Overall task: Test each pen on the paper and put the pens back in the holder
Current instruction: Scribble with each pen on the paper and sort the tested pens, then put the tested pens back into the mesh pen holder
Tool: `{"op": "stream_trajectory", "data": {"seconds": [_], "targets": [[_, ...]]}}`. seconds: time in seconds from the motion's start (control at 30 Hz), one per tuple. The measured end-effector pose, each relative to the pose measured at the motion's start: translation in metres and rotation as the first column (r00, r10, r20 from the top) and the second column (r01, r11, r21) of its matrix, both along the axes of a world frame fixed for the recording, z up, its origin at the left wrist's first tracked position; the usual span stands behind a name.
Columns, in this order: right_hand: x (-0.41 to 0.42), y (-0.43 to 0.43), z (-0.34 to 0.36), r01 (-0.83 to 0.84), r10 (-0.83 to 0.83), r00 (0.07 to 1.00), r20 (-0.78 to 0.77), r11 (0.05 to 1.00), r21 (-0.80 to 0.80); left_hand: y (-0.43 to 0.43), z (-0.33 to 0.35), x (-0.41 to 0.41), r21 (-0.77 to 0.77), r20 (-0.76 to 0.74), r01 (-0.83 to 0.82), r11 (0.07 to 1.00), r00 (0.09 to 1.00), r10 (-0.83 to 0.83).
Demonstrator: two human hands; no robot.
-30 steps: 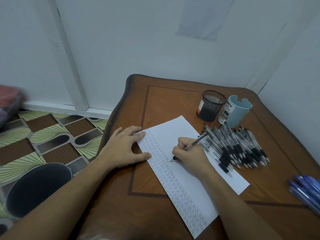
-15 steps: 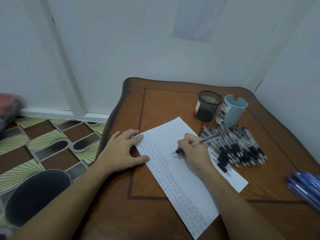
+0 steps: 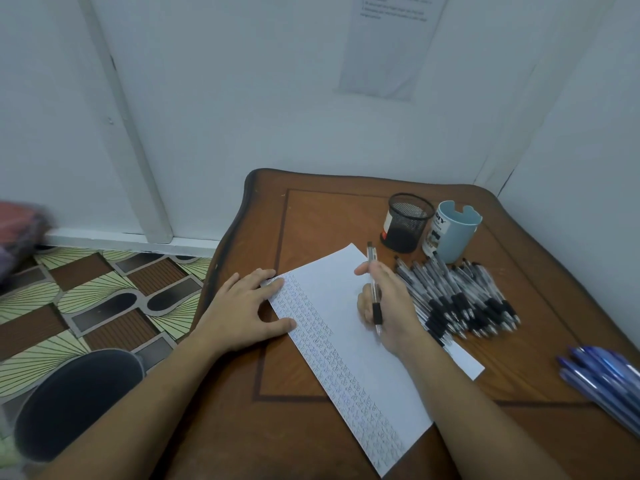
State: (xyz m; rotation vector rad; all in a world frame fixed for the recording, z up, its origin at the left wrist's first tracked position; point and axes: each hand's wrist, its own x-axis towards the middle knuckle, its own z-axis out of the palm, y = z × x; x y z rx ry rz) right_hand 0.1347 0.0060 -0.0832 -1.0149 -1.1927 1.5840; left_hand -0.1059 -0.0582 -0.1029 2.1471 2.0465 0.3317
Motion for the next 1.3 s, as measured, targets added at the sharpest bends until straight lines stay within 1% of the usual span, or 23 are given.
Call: {"op": "stream_trajectory", "data": {"seconds": [0.07, 0.23, 0.3, 0.37, 0.57, 0.63, 0.73, 0.8, 0.87, 0.93, 1.0, 1.07, 1.1, 1.2, 1.3], "targets": [[-0.001, -0.002, 0.006, -0.002, 0.002, 1.000, 0.003, 1.000, -0.013, 0.000, 0.000, -0.001, -0.005, 0.006, -0.002, 1.000, 1.000, 0.002], [-0.003, -0.012, 0.021, -0.040, 0.034, 0.978, 0.207, 0.999, 0.027, -0.002, 0.004, 0.001, -0.022, 0.028, -0.008, 1.000, 1.000, 0.008], [-0.001, -0.013, 0.021, -0.071, 0.039, 0.939, 0.342, 0.994, 0.081, -0.003, 0.007, 0.003, -0.026, 0.055, -0.023, 0.999, 0.998, 0.025], [0.002, -0.015, 0.015, -0.083, 0.030, 0.908, 0.418, 0.991, 0.109, -0.004, 0.010, 0.005, -0.028, 0.080, -0.037, 0.999, 0.996, 0.039], [0.013, -0.024, 0.000, -0.009, -0.048, 0.933, 0.357, 0.988, 0.155, 0.000, 0.033, 0.015, -0.130, 0.059, -0.071, 0.989, 0.995, 0.079], [0.015, -0.026, 0.000, 0.016, -0.070, 0.938, 0.340, 0.987, 0.160, 0.008, 0.041, 0.019, -0.149, 0.040, -0.111, 0.983, 0.992, 0.118], [0.017, -0.028, -0.001, 0.069, -0.120, 0.946, 0.302, 0.982, 0.176, 0.030, 0.048, 0.032, -0.065, -0.031, -0.194, 0.979, 0.981, 0.192], [0.019, -0.030, -0.001, 0.134, -0.182, 0.946, 0.270, 0.973, 0.186, 0.049, 0.050, 0.046, -0.035, -0.038, -0.168, 0.985, 0.985, 0.166], [0.019, -0.034, -0.001, 0.214, -0.271, 0.927, 0.258, 0.950, 0.228, 0.071, 0.048, 0.062, -0.075, 0.099, -0.098, 0.992, 0.990, 0.105], [0.019, -0.039, -0.003, 0.272, -0.345, 0.906, 0.246, 0.918, 0.288, 0.095, 0.045, 0.080, -0.110, 0.223, -0.039, 0.993, 0.973, 0.063], [0.019, -0.042, -0.003, 0.308, -0.392, 0.888, 0.241, 0.895, 0.322, 0.116, 0.046, 0.101, -0.119, 0.275, -0.005, 0.993, 0.961, 0.038], [0.023, -0.041, 0.000, 0.314, -0.391, 0.887, 0.247, 0.901, 0.298, 0.134, 0.048, 0.120, -0.110, 0.340, 0.021, 0.994, 0.940, 0.018], [0.027, -0.041, 0.001, 0.303, -0.374, 0.890, 0.261, 0.913, 0.275, 0.142, 0.050, 0.128, -0.106, 0.403, 0.029, 0.994, 0.915, 0.016], [0.036, -0.042, 0.001, 0.246, -0.301, 0.903, 0.307, 0.948, 0.204, 0.163, 0.052, 0.145, -0.125, 0.619, 0.022, 0.992, 0.783, 0.061], [0.040, -0.043, -0.001, 0.237, -0.279, 0.911, 0.305, 0.957, 0.167, 0.182, 0.048, 0.157, -0.176, 0.716, 0.033, 0.984, 0.690, 0.105]]}}
